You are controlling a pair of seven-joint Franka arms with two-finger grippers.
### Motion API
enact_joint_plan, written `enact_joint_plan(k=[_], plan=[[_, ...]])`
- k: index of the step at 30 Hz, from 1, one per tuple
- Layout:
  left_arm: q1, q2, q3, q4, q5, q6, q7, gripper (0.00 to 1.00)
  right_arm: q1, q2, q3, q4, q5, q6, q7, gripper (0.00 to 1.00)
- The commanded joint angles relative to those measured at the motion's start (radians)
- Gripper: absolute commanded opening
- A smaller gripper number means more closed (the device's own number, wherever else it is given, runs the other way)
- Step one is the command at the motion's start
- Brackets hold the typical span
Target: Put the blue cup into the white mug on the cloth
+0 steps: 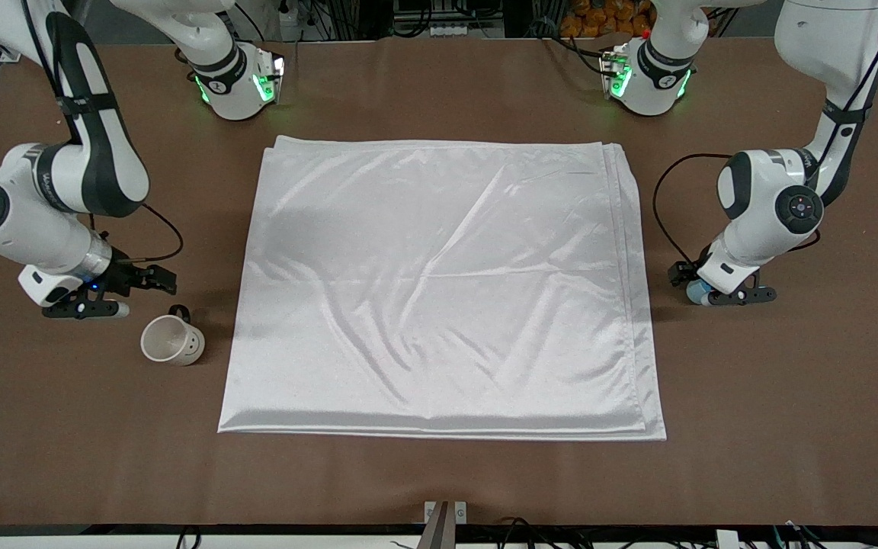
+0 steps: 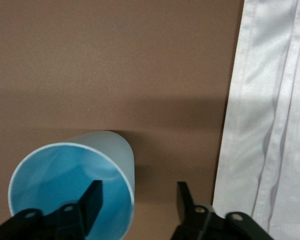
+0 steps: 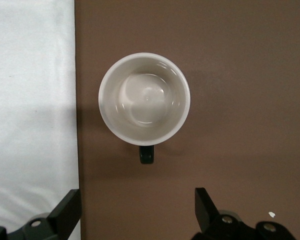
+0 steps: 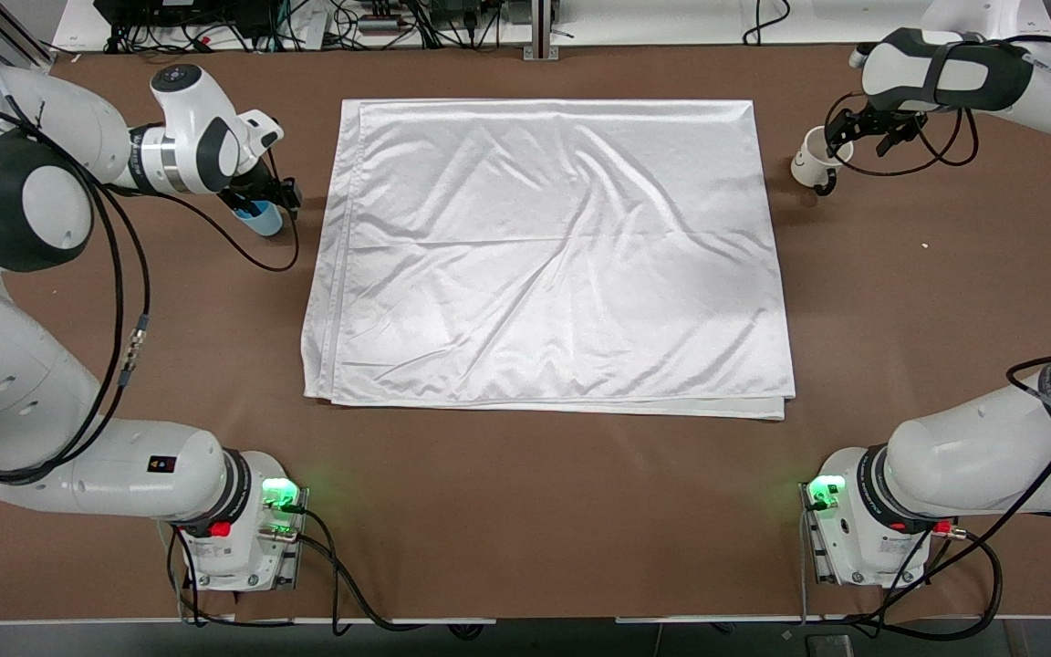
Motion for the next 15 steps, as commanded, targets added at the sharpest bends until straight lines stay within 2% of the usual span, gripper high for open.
enact_joint_plan(k=[1, 12, 15], plan=[[0.003, 0.008, 0.002, 0.006, 0.021, 0.012, 0.015, 0.27, -0.01, 0.046, 0.006, -0.002, -0.008, 0.068, -0.011, 1.0], [0.005, 0.008, 0.002, 0.015, 0.079, 0.012, 0.015, 0.04, -0.009, 0.106, 0.006, 0.0, -0.006, 0.148, -0.011, 0.98], [0.005, 0.008, 0.002, 0.018, 0.079, 0.012, 0.015, 0.0, -0.009, 0.129, 0.006, 0.0, -0.006, 0.187, -0.01, 0.98]])
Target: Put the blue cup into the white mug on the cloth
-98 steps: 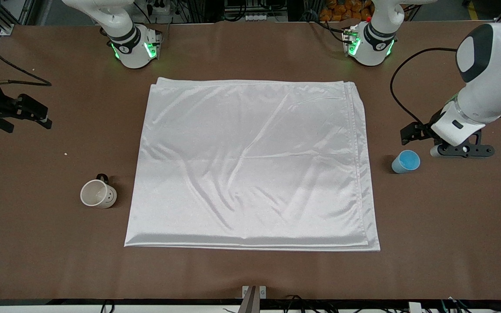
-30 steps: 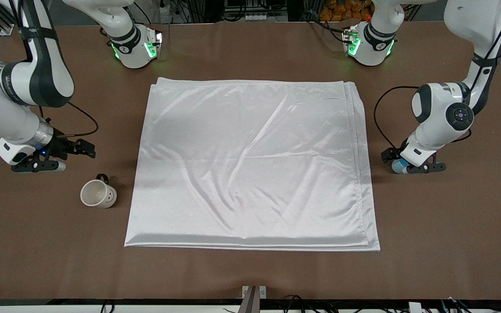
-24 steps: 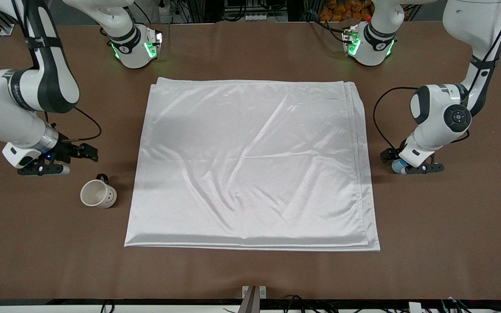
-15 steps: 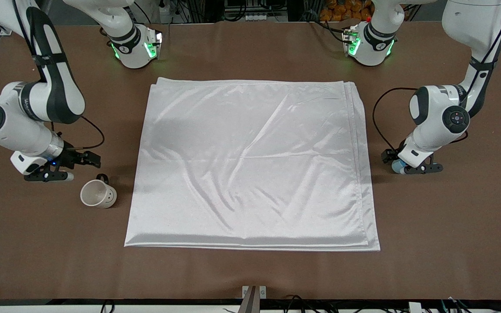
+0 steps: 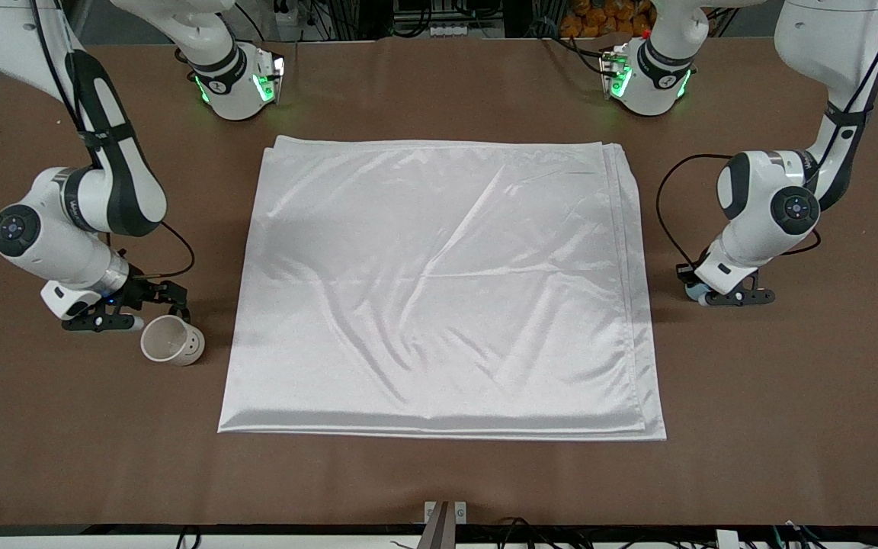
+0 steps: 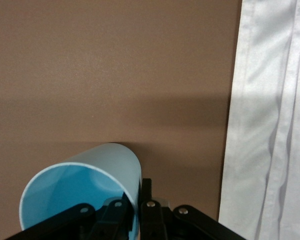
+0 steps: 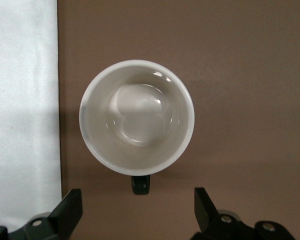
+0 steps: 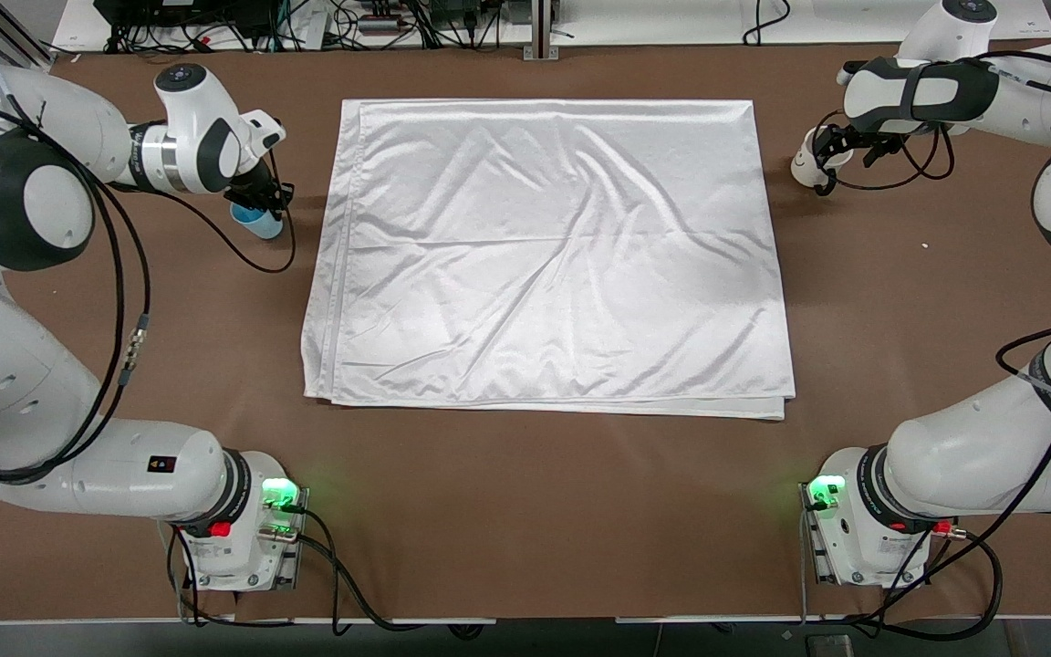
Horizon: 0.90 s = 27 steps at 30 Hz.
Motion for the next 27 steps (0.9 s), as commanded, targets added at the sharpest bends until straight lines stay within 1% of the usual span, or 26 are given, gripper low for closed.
enact_joint_plan(k=[1, 7, 13, 15, 21, 27], plan=[[0.005, 0.005, 0.001, 0.011, 0.023, 0.008, 0.015, 0.0, -0.008, 0.042, 0.006, 0.003, -0.005, 0.064, -0.01, 0.97], [0.005, 0.002, 0.003, 0.013, 0.023, 0.008, 0.016, 0.0, -0.009, 0.07, 0.006, 0.017, 0.006, 0.077, -0.01, 0.94], [0.006, -0.009, 0.003, 0.025, 0.029, 0.005, 0.016, 0.0, -0.009, 0.093, 0.006, 0.038, 0.007, 0.08, -0.008, 0.85], [0.008, -0.015, 0.003, 0.031, 0.04, 0.002, 0.018, 0.0, -0.009, 0.096, 0.006, 0.044, 0.007, 0.081, -0.008, 0.78], [0.008, -0.047, 0.003, 0.043, 0.066, -0.004, 0.018, 0.0, -0.009, 0.11, 0.006, 0.053, 0.01, 0.081, -0.007, 0.47], [0.011, -0.088, 0.001, 0.05, 0.066, -0.006, 0.018, 0.0, -0.009, 0.111, 0.006, 0.058, 0.01, 0.08, -0.005, 0.13]])
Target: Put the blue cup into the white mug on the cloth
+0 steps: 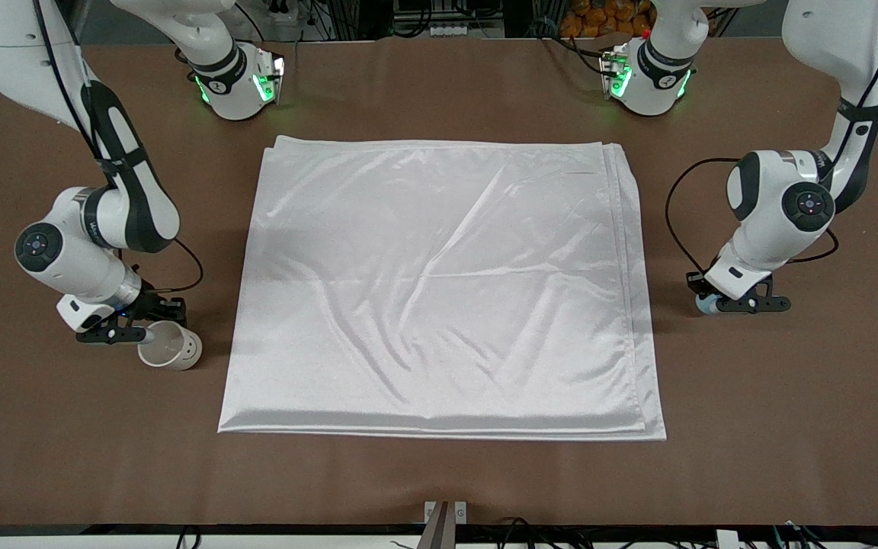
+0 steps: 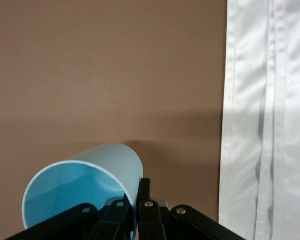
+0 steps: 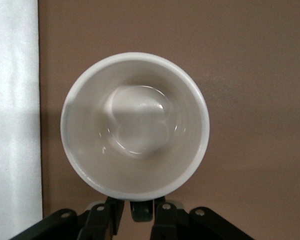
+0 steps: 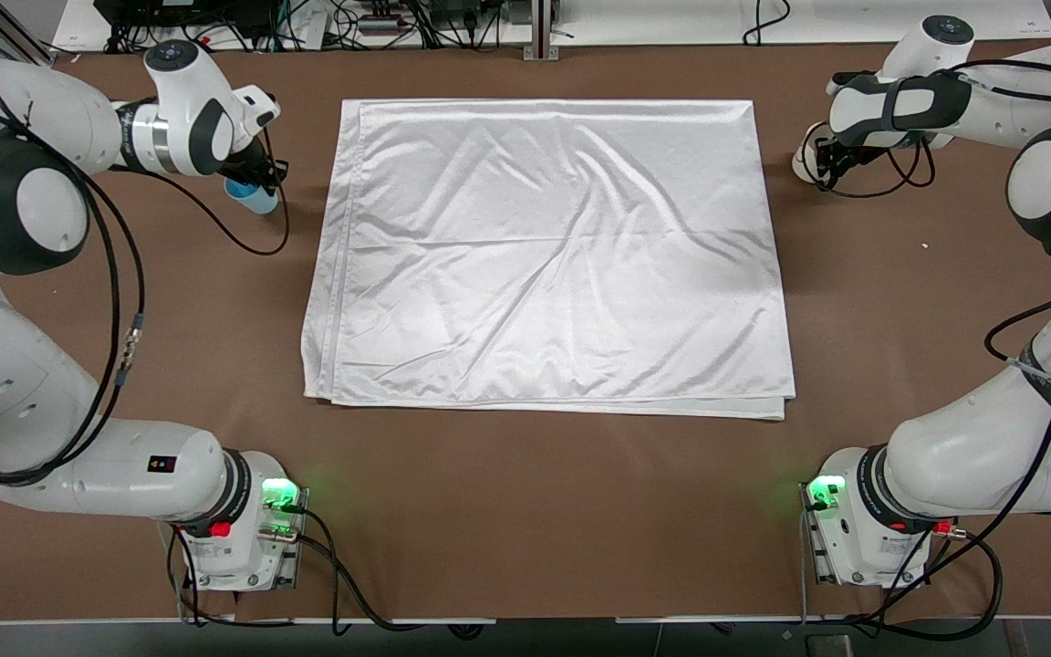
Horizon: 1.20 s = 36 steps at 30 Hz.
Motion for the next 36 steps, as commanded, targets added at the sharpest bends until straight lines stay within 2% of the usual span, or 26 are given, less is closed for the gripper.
enact_joint_plan(k=[1, 3, 13, 24, 29, 36], plan=[[0.009, -0.062, -0.001, -0.008, 0.023, -0.01, 0.018, 0.0, -0.009, 0.015, 0.006, 0.025, 0.009, -0.003, -0.004, 0.07], [0.01, -0.079, -0.001, -0.006, 0.023, -0.017, 0.018, 0.0, -0.008, 0.014, 0.006, 0.026, 0.009, -0.006, -0.004, 0.0], [0.009, -0.119, -0.007, 0.121, 0.024, -0.209, 0.035, 0.0, -0.005, -0.034, 0.009, 0.028, 0.004, -0.037, 0.0, 0.0], [0.009, -0.136, -0.013, 0.242, 0.024, -0.356, 0.081, 0.0, 0.043, -0.096, 0.02, 0.1, 0.006, -0.247, 0.045, 0.0], [0.009, -0.156, -0.014, 0.279, 0.026, -0.421, 0.085, 0.0, 0.072, -0.118, 0.032, 0.135, 0.006, -0.319, 0.101, 0.0], [0.009, -0.182, -0.025, 0.282, 0.024, -0.441, 0.093, 0.0, 0.133, -0.141, 0.043, 0.148, 0.008, -0.334, 0.188, 0.0]])
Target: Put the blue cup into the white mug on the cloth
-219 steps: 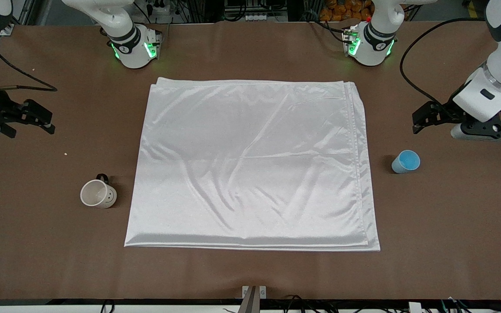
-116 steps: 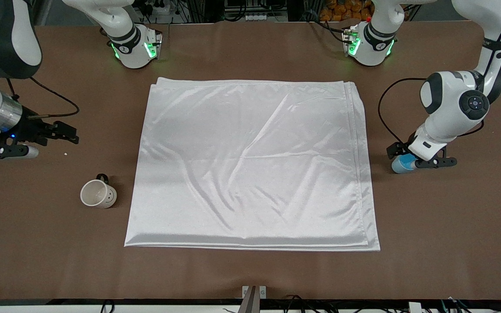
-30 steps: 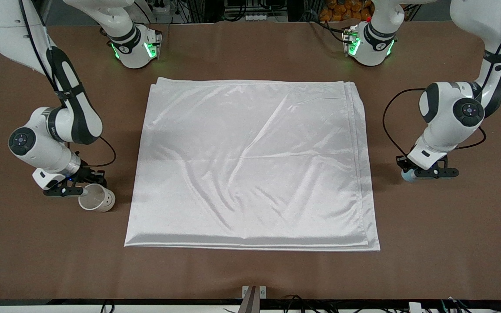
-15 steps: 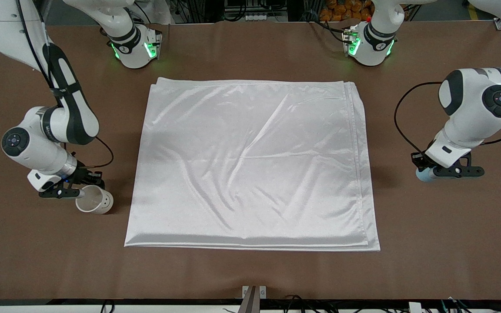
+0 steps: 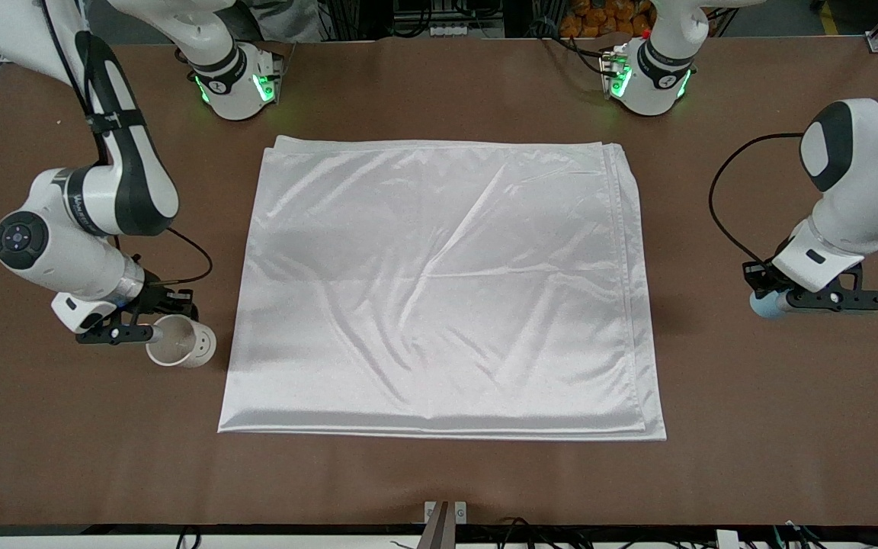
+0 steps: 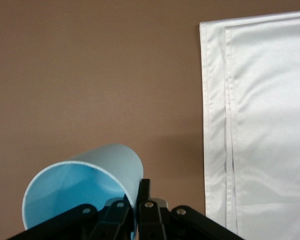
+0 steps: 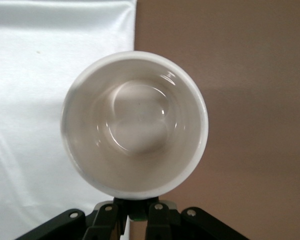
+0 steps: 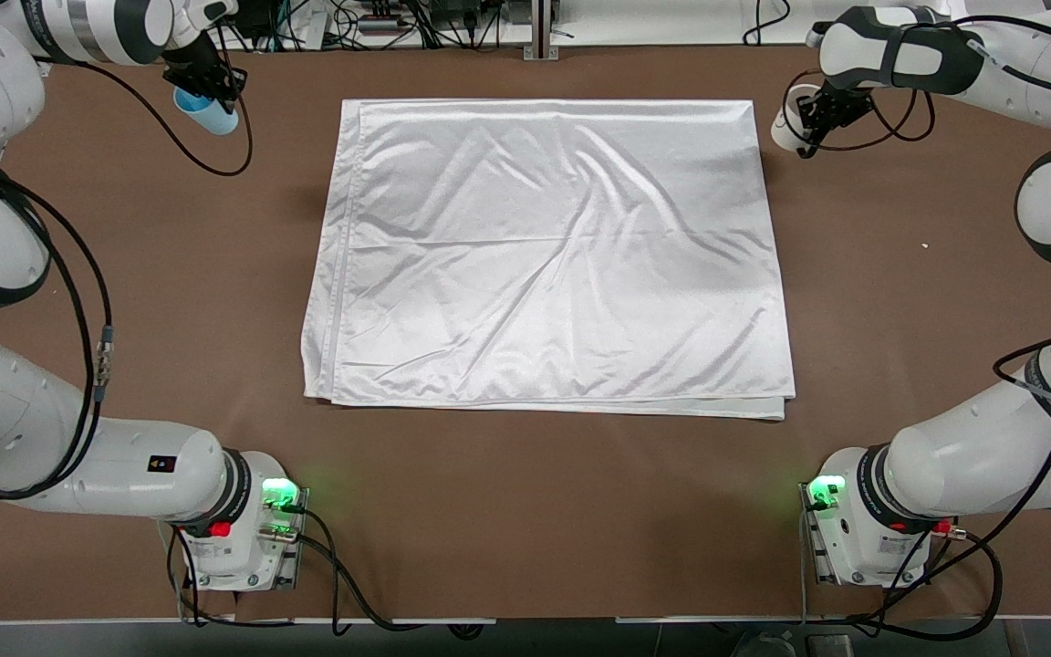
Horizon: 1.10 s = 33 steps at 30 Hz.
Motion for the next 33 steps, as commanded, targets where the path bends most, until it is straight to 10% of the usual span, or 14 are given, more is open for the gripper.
enact_joint_plan(k=[1, 33], plan=[[0.007, -0.033, -0.016, 0.003, 0.019, -0.03, 0.017, 0.0, 0.041, -0.024, 0.013, 0.005, 0.007, -0.017, 0.093, 0.0], [-0.001, -0.082, -0.045, 0.127, 0.015, -0.247, 0.017, 0.0, 0.435, 0.124, 0.062, 0.232, -0.005, -0.059, 0.648, 0.0]])
